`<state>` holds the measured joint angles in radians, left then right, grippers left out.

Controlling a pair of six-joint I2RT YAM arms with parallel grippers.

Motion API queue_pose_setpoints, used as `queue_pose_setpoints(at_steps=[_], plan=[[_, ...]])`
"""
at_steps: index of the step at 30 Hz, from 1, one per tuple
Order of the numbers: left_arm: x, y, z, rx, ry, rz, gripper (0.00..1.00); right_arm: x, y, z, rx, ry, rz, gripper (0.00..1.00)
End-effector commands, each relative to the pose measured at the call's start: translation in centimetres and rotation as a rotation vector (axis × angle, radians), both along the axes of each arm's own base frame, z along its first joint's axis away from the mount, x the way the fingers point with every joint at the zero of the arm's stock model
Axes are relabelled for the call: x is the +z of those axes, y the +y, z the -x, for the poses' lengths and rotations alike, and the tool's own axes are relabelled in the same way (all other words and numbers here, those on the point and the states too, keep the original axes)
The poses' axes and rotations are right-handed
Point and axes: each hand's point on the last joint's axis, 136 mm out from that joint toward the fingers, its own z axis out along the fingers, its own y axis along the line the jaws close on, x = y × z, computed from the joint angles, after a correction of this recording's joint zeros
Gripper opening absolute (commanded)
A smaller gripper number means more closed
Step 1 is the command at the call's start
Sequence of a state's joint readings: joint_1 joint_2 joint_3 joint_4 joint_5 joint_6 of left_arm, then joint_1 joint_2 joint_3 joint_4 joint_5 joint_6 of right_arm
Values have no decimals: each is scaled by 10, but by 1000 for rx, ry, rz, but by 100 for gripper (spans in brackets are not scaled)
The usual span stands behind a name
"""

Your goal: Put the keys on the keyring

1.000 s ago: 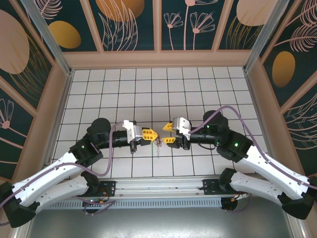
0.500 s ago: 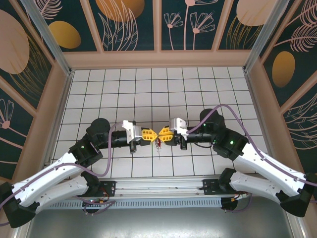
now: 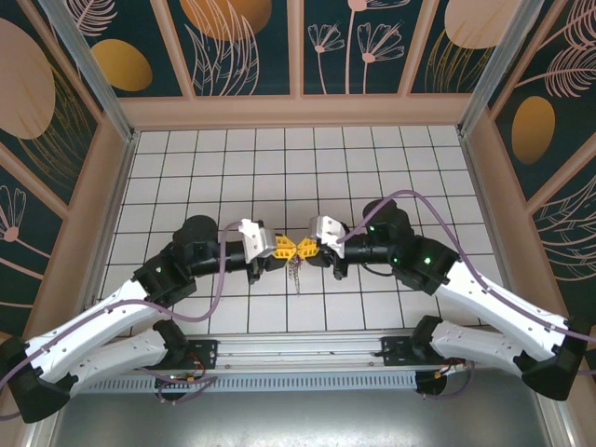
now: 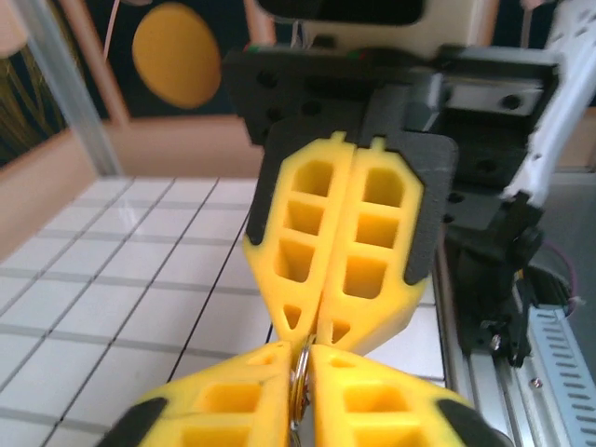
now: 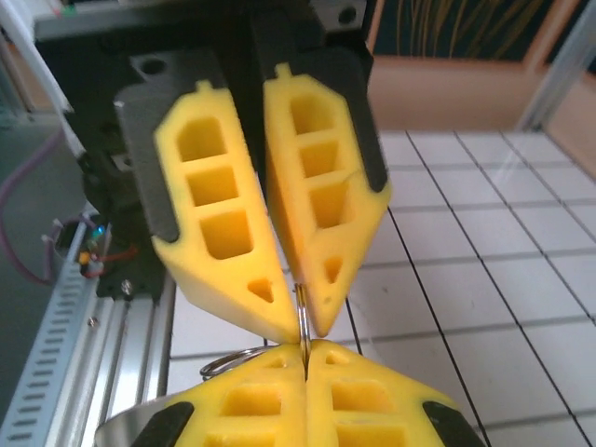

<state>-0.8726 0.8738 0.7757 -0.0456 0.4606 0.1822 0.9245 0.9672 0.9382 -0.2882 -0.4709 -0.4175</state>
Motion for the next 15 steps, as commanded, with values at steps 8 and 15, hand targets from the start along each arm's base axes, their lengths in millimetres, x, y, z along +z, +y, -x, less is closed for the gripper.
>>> queue_pose_setpoints(at_steps=[8,15], plan=[[-8,12,-14,99,8,-146,27,-8,-5,-16,-60,-38,166,0],[-13,5,-12,53,19,-180,27,-8,2,-13,-14,-32,181,0]])
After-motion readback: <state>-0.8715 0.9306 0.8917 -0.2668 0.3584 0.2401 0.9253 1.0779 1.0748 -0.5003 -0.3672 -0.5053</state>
